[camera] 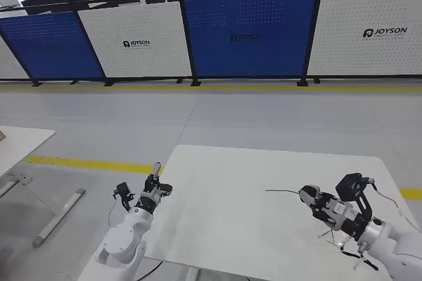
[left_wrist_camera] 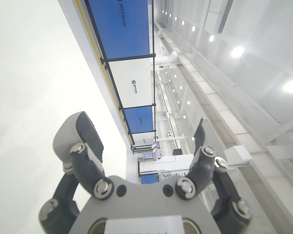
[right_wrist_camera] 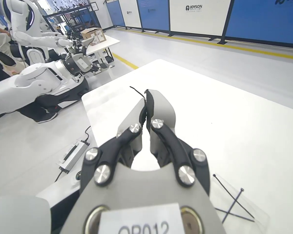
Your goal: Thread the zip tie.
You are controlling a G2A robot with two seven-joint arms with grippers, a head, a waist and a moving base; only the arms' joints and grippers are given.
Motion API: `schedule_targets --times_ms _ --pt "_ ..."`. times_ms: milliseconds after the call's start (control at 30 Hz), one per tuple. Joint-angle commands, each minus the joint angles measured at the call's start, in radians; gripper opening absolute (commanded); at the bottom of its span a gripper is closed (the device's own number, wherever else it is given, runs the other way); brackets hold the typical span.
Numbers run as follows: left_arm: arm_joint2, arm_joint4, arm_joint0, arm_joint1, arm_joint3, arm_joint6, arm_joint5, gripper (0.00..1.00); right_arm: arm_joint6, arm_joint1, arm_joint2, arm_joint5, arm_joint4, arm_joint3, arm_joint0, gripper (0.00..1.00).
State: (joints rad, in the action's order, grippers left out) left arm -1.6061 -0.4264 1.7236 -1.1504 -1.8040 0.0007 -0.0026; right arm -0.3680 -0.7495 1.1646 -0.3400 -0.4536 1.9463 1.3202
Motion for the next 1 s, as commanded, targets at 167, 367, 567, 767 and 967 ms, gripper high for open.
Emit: schedule_targets --times_ms 167,367,567,767,967 --pt "-0.039 0.029 0.003 0.016 -0.103 -0.255 0.051 1.00 0.000 0.000 0.000 0.000 0.000 0.000 0.000 0.00" --pt "0.024 0.102 -0.023 0.023 -0.100 -0.409 0.115 1.00 0.000 0.000 0.000 0.000 0.000 0.000 0.000 0.00" --pt "0.048 0.137 -0.035 0.023 -0.075 -0.400 0.125 1.00 0.000 0.000 0.000 0.000 0.000 0.000 0.000 0.00" --pt "0.051 0.134 -0.035 0.023 -0.073 -0.403 0.128 1.00 0.000 0.000 0.000 0.000 0.000 0.000 0.000 0.00" --pt "0.033 -0.006 -0.094 0.033 -0.037 -0.586 0.332 1.00 0.023 -0.009 -0.039 0.000 -0.126 0.046 -0.017 0.00"
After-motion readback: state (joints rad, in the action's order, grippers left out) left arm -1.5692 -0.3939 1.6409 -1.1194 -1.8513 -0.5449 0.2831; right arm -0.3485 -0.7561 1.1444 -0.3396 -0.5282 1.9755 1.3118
